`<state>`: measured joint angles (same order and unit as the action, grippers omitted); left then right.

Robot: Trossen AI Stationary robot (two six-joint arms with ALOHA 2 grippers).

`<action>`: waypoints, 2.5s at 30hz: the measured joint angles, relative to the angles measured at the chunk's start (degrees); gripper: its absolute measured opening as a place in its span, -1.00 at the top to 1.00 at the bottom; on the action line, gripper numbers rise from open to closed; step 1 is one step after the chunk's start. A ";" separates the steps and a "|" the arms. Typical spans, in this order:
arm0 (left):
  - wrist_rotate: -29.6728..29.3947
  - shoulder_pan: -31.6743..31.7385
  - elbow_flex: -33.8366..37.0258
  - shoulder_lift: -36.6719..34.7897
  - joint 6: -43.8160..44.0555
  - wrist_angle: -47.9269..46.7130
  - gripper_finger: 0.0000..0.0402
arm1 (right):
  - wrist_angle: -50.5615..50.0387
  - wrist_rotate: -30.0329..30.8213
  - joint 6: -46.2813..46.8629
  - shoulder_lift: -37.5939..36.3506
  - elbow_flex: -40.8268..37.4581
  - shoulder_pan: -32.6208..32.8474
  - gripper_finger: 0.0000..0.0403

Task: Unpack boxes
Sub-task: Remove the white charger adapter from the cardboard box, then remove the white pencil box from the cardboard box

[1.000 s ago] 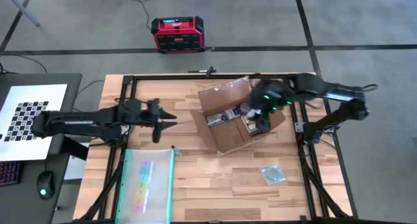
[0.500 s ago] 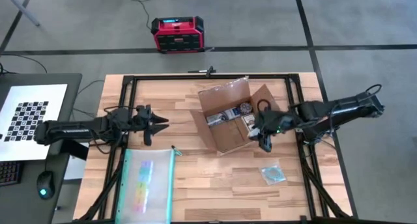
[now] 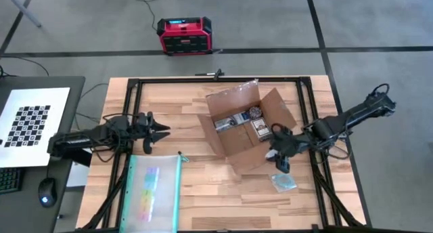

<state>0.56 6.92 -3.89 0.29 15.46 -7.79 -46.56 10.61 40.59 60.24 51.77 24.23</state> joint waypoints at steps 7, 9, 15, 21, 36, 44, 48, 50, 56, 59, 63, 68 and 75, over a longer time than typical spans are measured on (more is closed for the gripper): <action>-0.25 0.02 -1.75 -0.03 -0.02 -6.41 0.46 | -8.85 3.10 3.53 -3.35 5.14 3.08 -0.08; -0.34 0.02 -1.93 -0.03 1.31 -7.92 0.46 | -12.28 3.06 6.74 -3.64 5.11 5.43 -0.08; -0.40 0.00 -1.96 0.41 2.84 -8.76 0.46 | -16.53 4.62 16.51 -1.31 3.65 14.20 -0.08; -0.44 0.02 -1.89 0.42 0.43 -8.87 0.46 | -12.73 5.23 25.96 3.22 -4.08 19.11 -0.08; -0.55 0.01 -1.78 0.44 0.22 -8.98 0.46 | -0.84 5.35 34.27 8.45 -16.02 23.13 -0.08; -0.53 0.00 -1.74 0.44 0.22 -8.98 0.46 | -0.79 3.98 37.36 8.43 -16.04 26.39 -0.36; -0.53 0.01 -1.74 0.44 0.22 -8.98 0.46 | -2.28 3.64 35.38 7.00 -13.03 26.38 -0.53; -0.53 0.02 -1.74 0.44 0.22 -8.98 0.46 | -5.05 3.68 32.83 5.25 -9.32 26.30 -0.54; -0.53 0.00 -1.74 0.44 0.22 -8.98 0.46 | -17.04 12.61 19.95 0.80 7.05 22.10 -0.50; -0.53 0.02 -1.74 0.44 0.22 -8.98 0.46 | -17.32 20.52 7.79 0.74 14.19 16.76 -0.49; -0.55 0.02 -1.72 0.44 0.20 -8.98 0.46 | -11.77 23.93 -13.18 3.40 17.88 4.13 -0.49; -0.51 0.02 -1.72 0.44 0.22 -8.98 0.46 | -0.35 23.27 -31.54 11.34 17.81 -15.59 -0.49; -0.53 0.02 -1.72 0.44 0.20 -8.98 0.46 | 10.98 6.09 -51.03 28.06 17.81 -32.11 -0.50</action>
<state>0.03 6.94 -5.61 0.73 15.66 -16.78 -35.57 16.70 -10.44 88.30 69.58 -7.88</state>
